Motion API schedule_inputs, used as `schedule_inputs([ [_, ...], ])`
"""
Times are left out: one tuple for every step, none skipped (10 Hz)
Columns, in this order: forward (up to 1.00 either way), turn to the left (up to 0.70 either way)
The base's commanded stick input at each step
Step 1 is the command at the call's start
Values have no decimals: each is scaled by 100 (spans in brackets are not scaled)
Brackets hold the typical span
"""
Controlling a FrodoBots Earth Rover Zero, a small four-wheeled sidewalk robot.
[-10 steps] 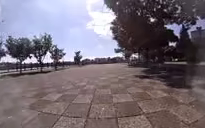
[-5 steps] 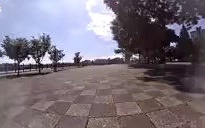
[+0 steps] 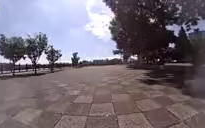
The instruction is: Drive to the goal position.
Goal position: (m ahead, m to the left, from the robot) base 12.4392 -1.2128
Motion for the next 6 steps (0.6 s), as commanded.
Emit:
schedule_inputs([
  [70,0],
  [70,0],
  [70,0],
  [70,0],
  [70,0],
  [70,0],
])
